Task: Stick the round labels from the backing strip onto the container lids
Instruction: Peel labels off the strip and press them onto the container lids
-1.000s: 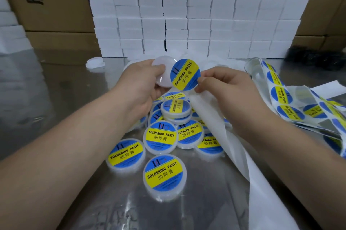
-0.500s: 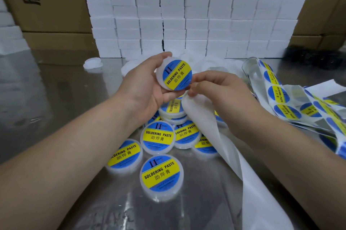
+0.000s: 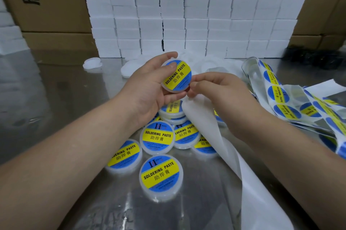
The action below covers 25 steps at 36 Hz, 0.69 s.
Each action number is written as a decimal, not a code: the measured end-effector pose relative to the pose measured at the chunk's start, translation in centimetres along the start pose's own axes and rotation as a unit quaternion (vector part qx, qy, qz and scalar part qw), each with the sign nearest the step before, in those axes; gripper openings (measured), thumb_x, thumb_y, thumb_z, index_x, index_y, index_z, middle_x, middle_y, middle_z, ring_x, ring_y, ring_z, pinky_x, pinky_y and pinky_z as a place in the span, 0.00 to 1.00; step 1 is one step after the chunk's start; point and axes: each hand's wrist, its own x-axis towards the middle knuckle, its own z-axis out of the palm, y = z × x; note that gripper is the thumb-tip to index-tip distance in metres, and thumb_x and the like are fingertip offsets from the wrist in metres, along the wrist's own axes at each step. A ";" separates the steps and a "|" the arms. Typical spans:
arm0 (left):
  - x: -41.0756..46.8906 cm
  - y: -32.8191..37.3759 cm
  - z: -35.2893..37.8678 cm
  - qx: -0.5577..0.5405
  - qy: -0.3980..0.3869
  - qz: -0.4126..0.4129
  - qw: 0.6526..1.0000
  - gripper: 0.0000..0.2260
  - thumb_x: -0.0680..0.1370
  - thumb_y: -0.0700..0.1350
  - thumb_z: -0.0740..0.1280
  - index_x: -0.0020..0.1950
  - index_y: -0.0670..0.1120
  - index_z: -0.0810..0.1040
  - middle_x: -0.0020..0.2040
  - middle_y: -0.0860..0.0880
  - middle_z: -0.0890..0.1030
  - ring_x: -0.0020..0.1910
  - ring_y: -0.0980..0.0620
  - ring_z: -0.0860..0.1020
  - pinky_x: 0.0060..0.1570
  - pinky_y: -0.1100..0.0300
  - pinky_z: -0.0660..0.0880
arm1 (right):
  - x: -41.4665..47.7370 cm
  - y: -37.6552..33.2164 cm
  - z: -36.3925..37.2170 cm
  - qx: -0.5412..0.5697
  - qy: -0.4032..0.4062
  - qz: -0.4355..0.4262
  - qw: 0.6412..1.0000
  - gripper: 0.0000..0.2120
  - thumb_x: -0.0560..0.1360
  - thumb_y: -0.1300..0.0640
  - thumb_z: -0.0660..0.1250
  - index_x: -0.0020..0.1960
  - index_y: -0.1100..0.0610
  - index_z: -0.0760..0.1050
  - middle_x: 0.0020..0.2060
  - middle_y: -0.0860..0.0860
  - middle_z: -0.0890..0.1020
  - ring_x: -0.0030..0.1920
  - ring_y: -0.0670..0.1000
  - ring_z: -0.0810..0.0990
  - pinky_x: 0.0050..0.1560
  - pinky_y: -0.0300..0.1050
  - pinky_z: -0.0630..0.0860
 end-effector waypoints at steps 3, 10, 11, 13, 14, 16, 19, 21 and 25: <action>0.1 0.0 0.0 0.002 0.006 0.002 1.000 0.08 0.79 0.40 0.61 0.52 0.52 0.76 0.41 0.50 0.82 0.39 0.49 0.83 0.37 0.57 0.80 | 0.0 0.0 0.0 -0.002 0.001 0.002 1.000 0.10 0.73 0.61 0.64 0.38 0.51 0.81 0.27 0.43 0.80 0.33 0.38 0.77 0.35 0.28 0.72; -0.1 -0.2 0.1 0.011 0.010 0.001 1.000 0.10 0.79 0.38 0.61 0.51 0.52 0.76 0.44 0.48 0.81 0.38 0.49 0.83 0.34 0.59 0.80 | 0.1 0.1 -0.1 -0.002 0.003 0.002 1.000 0.10 0.73 0.60 0.64 0.38 0.50 0.81 0.27 0.43 0.80 0.33 0.38 0.77 0.35 0.28 0.72; -0.1 -0.2 0.1 0.012 0.010 0.001 1.000 0.10 0.79 0.38 0.61 0.51 0.52 0.76 0.44 0.48 0.81 0.38 0.49 0.83 0.34 0.59 0.79 | 0.1 0.1 -0.1 -0.003 0.003 0.001 1.000 0.10 0.73 0.60 0.64 0.38 0.50 0.81 0.28 0.43 0.80 0.33 0.38 0.77 0.36 0.28 0.72; -0.1 0.0 0.1 0.014 0.009 0.001 1.000 0.10 0.79 0.39 0.61 0.51 0.52 0.76 0.45 0.48 0.81 0.38 0.50 0.83 0.34 0.59 0.79 | 0.1 0.2 0.0 -0.006 0.003 0.001 1.000 0.10 0.73 0.60 0.64 0.38 0.50 0.81 0.28 0.43 0.80 0.33 0.39 0.77 0.36 0.29 0.73; -0.1 0.0 0.1 0.016 0.008 0.001 1.000 0.10 0.79 0.39 0.61 0.51 0.52 0.76 0.45 0.48 0.81 0.38 0.50 0.83 0.34 0.59 0.79 | 0.1 0.2 -0.1 -0.008 0.003 0.001 1.000 0.10 0.73 0.60 0.64 0.38 0.50 0.81 0.28 0.43 0.80 0.34 0.40 0.77 0.36 0.29 0.73; -0.1 0.0 0.1 0.020 0.009 0.002 1.000 0.10 0.78 0.38 0.61 0.52 0.52 0.76 0.45 0.47 0.81 0.38 0.50 0.83 0.35 0.60 0.80 | 0.2 0.3 -0.1 -0.009 0.002 0.000 1.000 0.10 0.73 0.60 0.64 0.37 0.50 0.81 0.28 0.43 0.80 0.34 0.40 0.77 0.36 0.29 0.73; -0.2 0.1 0.1 0.024 0.011 0.001 1.000 0.10 0.79 0.38 0.61 0.52 0.52 0.76 0.46 0.47 0.81 0.38 0.50 0.83 0.35 0.59 0.80 | 0.2 0.3 -0.2 -0.007 0.003 0.000 1.000 0.11 0.73 0.60 0.64 0.36 0.49 0.80 0.29 0.44 0.81 0.34 0.41 0.77 0.36 0.30 0.73; -0.2 0.1 0.1 0.024 0.013 0.001 1.000 0.10 0.79 0.38 0.61 0.52 0.52 0.76 0.46 0.47 0.80 0.38 0.50 0.83 0.35 0.59 0.80 | 0.3 0.4 -0.2 -0.011 0.002 0.000 1.000 0.12 0.73 0.59 0.64 0.34 0.49 0.80 0.30 0.44 0.81 0.35 0.41 0.77 0.37 0.32 0.74; -0.2 0.1 0.2 0.032 0.021 0.002 0.999 0.11 0.78 0.38 0.61 0.52 0.53 0.76 0.48 0.47 0.80 0.38 0.50 0.83 0.35 0.59 0.79 | 0.3 0.6 -0.1 -0.012 0.002 -0.001 1.000 0.11 0.73 0.59 0.64 0.35 0.49 0.80 0.29 0.43 0.81 0.35 0.40 0.78 0.38 0.32 0.74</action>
